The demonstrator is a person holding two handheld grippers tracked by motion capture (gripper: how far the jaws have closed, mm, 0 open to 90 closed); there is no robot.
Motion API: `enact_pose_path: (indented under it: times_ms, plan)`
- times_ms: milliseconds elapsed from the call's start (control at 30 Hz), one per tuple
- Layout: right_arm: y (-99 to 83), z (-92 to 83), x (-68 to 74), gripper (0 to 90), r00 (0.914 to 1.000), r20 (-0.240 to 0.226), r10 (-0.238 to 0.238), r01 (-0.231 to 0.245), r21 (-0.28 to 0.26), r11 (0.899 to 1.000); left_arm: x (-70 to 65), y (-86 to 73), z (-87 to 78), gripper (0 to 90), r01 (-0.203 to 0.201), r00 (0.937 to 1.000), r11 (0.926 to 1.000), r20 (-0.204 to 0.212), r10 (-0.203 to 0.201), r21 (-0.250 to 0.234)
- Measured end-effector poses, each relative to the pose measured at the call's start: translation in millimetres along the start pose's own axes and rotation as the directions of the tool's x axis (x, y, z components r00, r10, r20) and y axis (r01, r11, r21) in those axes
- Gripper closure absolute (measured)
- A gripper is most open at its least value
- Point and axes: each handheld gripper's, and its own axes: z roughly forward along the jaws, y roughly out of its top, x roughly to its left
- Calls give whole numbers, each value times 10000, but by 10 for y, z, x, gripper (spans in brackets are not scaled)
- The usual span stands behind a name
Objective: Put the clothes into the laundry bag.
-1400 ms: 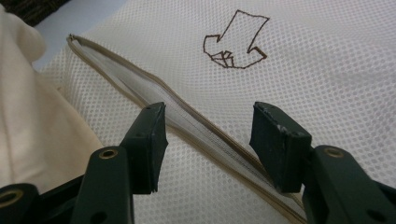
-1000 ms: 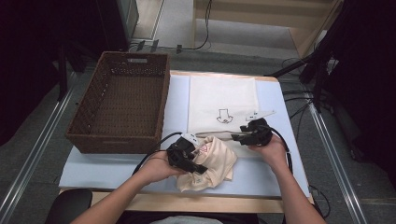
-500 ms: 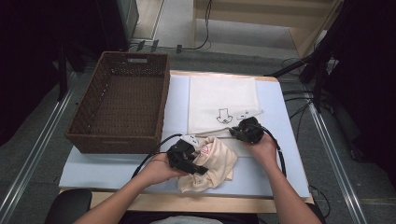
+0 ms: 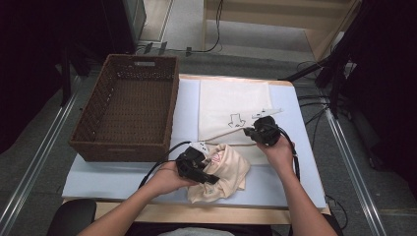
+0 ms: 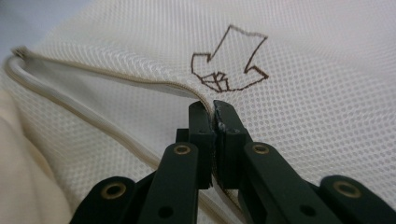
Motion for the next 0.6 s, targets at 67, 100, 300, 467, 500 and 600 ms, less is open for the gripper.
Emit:
enact_pose_path:
  times_ms: [67,100,300,467,500,600]
  plan:
    - [38,-81,6,883,10000,-13,1,-2,-471,9989,4,0,2,596,3,10000,10000,28,-3,-1]
    - [54,-124,7,883,10000,-38,61,-63,-738,9973,5,0,3,596,6,10000,10000,29,-6,-5]
    - [195,-375,64,881,9999,-8,-101,99,-1568,9876,8,-1,7,595,18,10000,10000,57,-18,-32]
    - [291,-497,130,879,9990,195,-409,439,-1906,9807,11,-1,8,594,21,10000,10000,59,-21,-29]
    - [318,-529,133,878,9990,202,-399,432,-1999,9789,12,0,7,594,23,10000,10000,48,-23,-1]
    - [385,-587,142,877,9991,115,-418,433,-2183,9749,17,1,3,593,81,9999,10000,99,-81,19]
